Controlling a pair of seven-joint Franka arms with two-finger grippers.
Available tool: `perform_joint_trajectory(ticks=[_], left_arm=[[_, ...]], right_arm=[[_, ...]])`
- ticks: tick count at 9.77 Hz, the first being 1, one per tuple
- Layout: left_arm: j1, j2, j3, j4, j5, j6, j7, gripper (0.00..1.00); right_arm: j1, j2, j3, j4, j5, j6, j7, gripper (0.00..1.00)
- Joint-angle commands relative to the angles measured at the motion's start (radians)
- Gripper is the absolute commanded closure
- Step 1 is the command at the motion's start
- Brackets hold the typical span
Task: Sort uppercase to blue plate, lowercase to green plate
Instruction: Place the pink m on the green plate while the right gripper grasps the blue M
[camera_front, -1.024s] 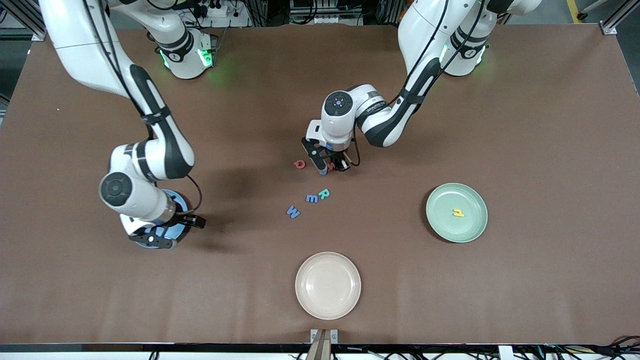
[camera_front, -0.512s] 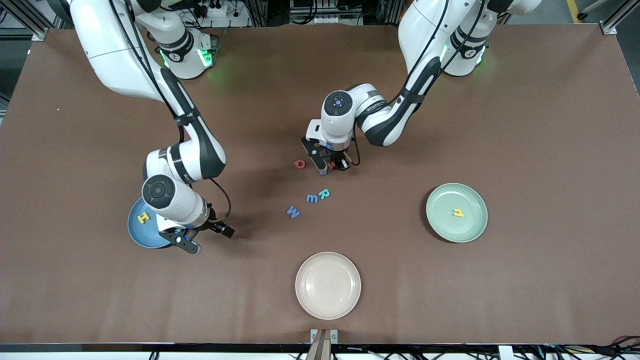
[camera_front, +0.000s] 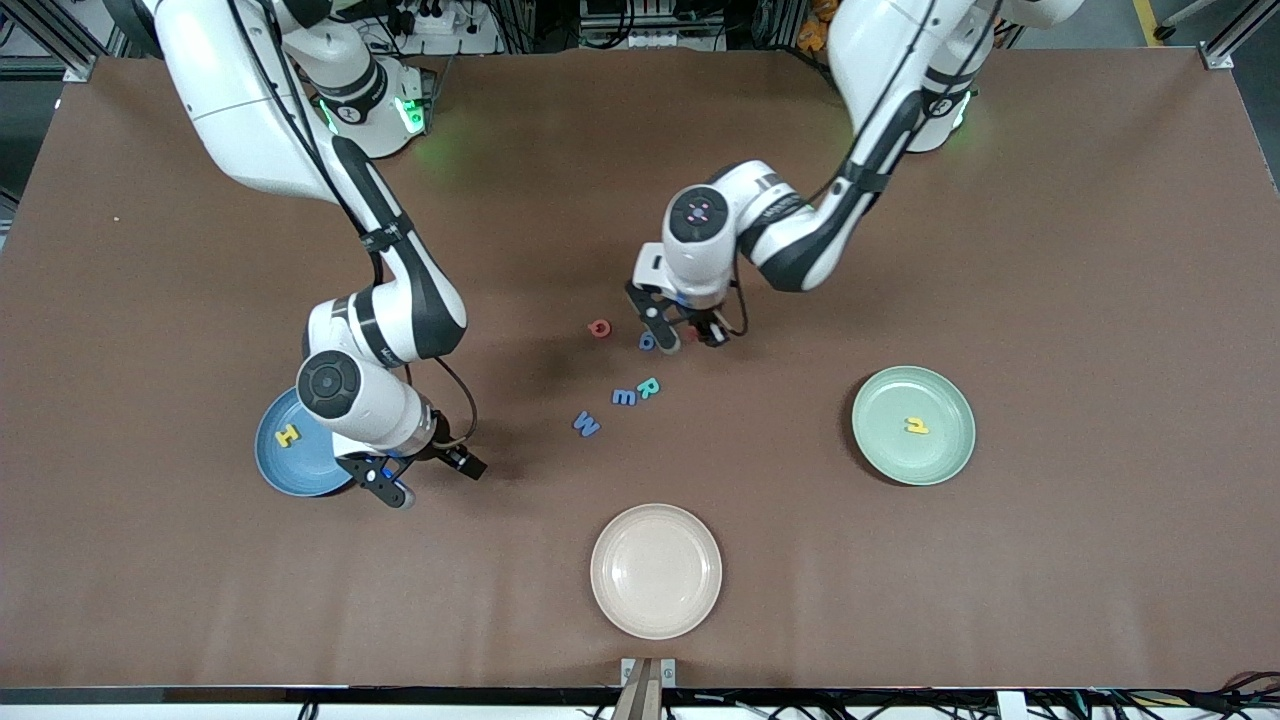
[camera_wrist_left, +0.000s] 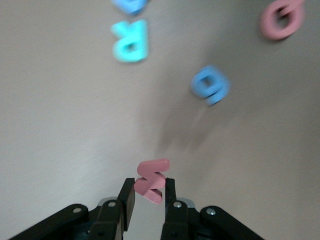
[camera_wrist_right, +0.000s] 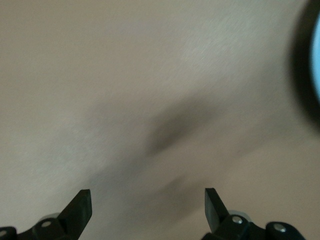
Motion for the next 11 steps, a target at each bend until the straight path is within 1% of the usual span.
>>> perform_joint_trajectory(ticks=[1,2,4,5,6,7,9,10,11], left_arm=[[0.158,-0.055,-0.002,-0.025,-0.026,-0.041,0.228,1.00],[0.236,-0.062,-0.005,-0.028,-0.026,-0.041,0.317,1.00],[0.373,-0.069,-0.011,-0.037,-0.026,-0.042,0.485,1.00],[0.416,-0.064,-0.010,-0.051,-0.026,-0.036,0.531,1.00],[0.456,-0.063,-0.010,-0.065,-0.026,-0.030,0.583,1.00],[0.473,-0.067,-0.010,-0.083,-0.026,-0.029,0.608,1.00],[0.491,-0.058,-0.002,-0.108,-0.024,0.035,0.693,1.00],[0.501,-0.056,-0.002,-0.108,-0.024,0.043,0.709,0.42],[0.499,-0.056,-0.002,-0.104,-0.015,0.045,0.718,0.00]], right_arm=[[0.064,0.071,-0.004,0.099,0.038,-0.018,0.130,0.00],[0.106,0.107,-0.006,0.145,0.033,-0.018,0.204,0.00],[0.178,0.158,-0.012,0.202,0.024,-0.021,0.292,0.00],[0.209,0.181,-0.013,0.233,0.003,-0.031,0.328,0.00],[0.221,0.206,-0.013,0.274,-0.038,-0.075,0.371,0.00],[0.226,0.226,-0.013,0.305,-0.074,-0.117,0.399,0.00],[0.234,0.236,-0.013,0.308,-0.080,-0.120,0.401,0.00],[0.235,0.243,-0.013,0.313,-0.080,-0.119,0.422,0.00],[0.243,0.258,-0.013,0.332,-0.079,-0.119,0.454,0.00]])
